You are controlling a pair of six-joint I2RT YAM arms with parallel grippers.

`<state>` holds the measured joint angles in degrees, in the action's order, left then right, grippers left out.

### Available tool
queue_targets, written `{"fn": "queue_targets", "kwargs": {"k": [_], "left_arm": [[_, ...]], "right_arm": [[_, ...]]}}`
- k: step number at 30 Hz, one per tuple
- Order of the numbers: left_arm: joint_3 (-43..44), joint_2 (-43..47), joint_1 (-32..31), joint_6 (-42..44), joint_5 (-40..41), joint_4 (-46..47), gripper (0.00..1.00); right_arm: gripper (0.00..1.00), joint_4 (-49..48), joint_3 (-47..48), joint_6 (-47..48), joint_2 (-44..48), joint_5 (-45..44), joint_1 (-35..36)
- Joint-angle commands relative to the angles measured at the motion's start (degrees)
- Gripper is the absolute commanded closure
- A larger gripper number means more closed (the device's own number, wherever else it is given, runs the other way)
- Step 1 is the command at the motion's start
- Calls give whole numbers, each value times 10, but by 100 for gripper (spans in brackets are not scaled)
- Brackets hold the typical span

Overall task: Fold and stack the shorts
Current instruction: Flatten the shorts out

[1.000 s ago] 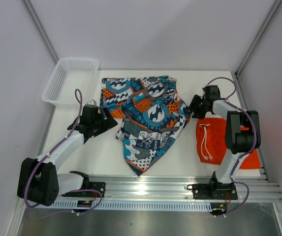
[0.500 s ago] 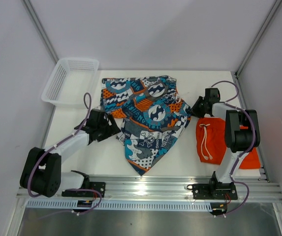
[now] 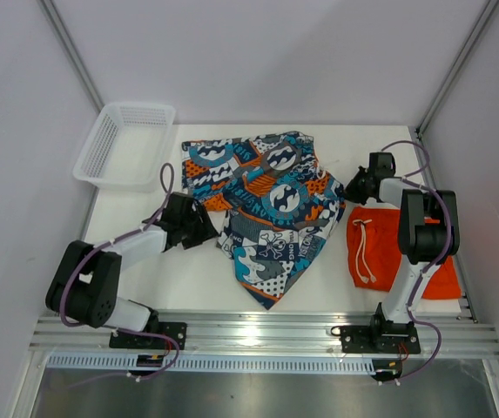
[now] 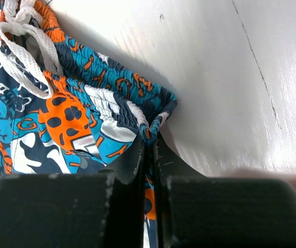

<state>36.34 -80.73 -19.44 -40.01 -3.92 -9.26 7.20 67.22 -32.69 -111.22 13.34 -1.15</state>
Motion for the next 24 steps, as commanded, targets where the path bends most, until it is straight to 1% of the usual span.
{"fn": "queue_targets", "kwargs": {"k": [1,4,5,8,9,10,12,17,19,20,22,23,24], "left_arm": [[30,-19,-10,4,-34,39,37],[44,-31,-16,3,-44,41,38],[46,-34,-19,4,-45,42,41],[49,-35,-31,3,-43,49,52],[48,-37,-33,3,-44,51,60],[51,-40,-36,2,-44,51,63],[52,-46,-43,1,-50,51,65],[32,-49,-66,-20,-59,72,65],[20,-46,-74,-25,-57,76,69],[16,-46,-75,-27,-57,79,72],[17,-49,-75,-26,-53,75,88],[22,-53,-75,-21,-50,70,100],[31,-55,-75,-17,-46,51,100]], "right_arm": [[100,-10,19,11,-12,-10,-1],[100,-10,20,10,-15,-10,-1],[100,-11,21,10,-15,-10,-1],[100,-11,22,11,-16,-9,-1],[100,-11,22,11,-17,-8,-1],[100,-12,22,11,-17,-9,-1],[100,-12,24,10,-19,-8,-1],[100,-12,27,10,-21,-6,-2],[100,-12,27,10,-22,-6,-2],[100,-13,27,10,-22,-6,-2],[100,-14,26,9,-22,-5,-3],[100,-15,27,9,-22,-5,-3],[100,-14,26,8,-22,-5,-3]]}}
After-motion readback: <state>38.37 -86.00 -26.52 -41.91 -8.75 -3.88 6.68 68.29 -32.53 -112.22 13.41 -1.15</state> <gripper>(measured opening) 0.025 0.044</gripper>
